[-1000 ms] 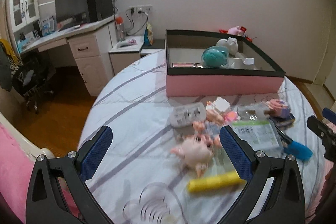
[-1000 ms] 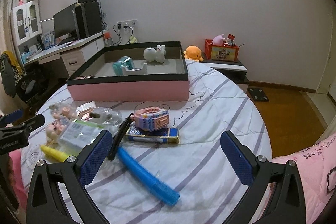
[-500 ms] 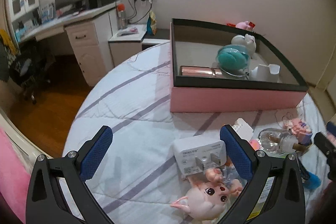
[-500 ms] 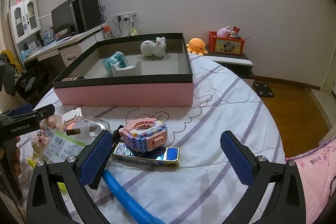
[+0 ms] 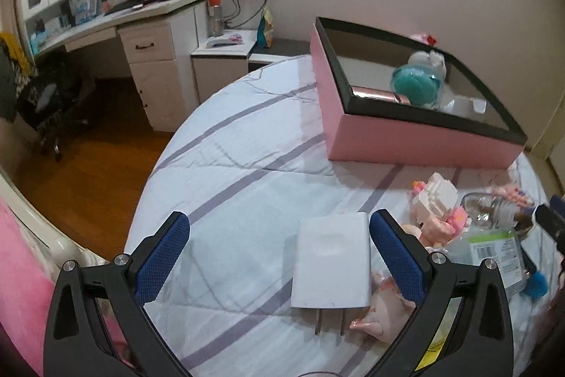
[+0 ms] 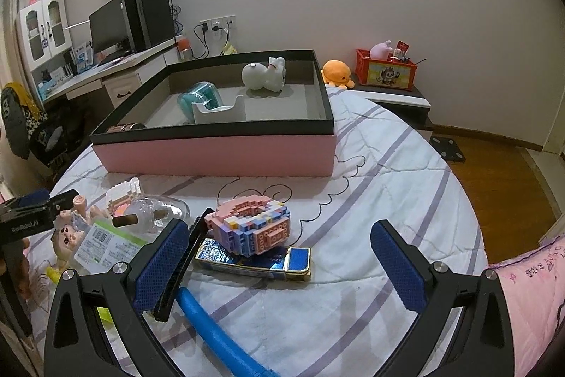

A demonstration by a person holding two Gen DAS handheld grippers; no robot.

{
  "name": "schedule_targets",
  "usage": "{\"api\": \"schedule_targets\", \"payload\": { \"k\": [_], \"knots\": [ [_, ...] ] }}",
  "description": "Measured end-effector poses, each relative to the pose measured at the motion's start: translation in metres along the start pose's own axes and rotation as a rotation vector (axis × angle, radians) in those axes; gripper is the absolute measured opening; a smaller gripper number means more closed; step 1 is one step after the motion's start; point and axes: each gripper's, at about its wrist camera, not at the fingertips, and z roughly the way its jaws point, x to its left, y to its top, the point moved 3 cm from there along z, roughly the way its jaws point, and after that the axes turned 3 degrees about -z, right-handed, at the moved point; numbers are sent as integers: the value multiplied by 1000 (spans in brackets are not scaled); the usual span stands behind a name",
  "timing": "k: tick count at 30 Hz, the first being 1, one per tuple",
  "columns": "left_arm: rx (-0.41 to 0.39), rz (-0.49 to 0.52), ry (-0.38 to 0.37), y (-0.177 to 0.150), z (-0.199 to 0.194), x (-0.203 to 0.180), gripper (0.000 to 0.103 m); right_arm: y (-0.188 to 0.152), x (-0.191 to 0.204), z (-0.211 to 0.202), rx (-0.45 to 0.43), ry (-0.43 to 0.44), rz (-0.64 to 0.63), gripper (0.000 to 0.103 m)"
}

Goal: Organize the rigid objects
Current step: 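Grasp the white charger with the left tool while the right tool grasps the pink pixel-block toy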

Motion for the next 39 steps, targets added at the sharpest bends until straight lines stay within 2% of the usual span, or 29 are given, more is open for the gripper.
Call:
{"api": "schedule_targets", "payload": {
  "k": [3,6,8,11,12,13,16,22,25,27,33,39],
  "knots": [
    [33,-58,-46,-2,6,6,103,-1,1,-1,3,1,-1,103],
    [34,-69,-37,-3,6,4,103,-2,1,0,7,-1,2,103],
    [12,-32,-8,-4,1,6,103,-2,2,0,16,-3,-2,103],
    [-8,43,141,-7,-1,16,103,-2,3,-3,14,-2,-8,103],
    [-24,55,140,-9,-3,18,103,-2,3,-4,12,-2,-8,103],
    [-18,28,109,-11,-5,22,103,-3,3,-5,9,-3,-6,103],
    [33,-14,56,-22,-5,25,103,-3,4,-5,8,-4,-5,103],
    [8,39,118,-42,-16,16,101,-5,8,-7,11,-5,-18,103],
    [-8,56,104,-41,-17,15,81,-6,6,-7,13,-7,-12,103],
    [-27,70,100,-36,-17,15,43,-7,5,-7,13,-12,-10,103],
    [-43,59,73,-27,-16,17,41,-6,-3,1,30,-28,0,103],
    [-68,68,38,-20,-28,12,41,1,3,22,83,-10,-48,103]
  ]
}}
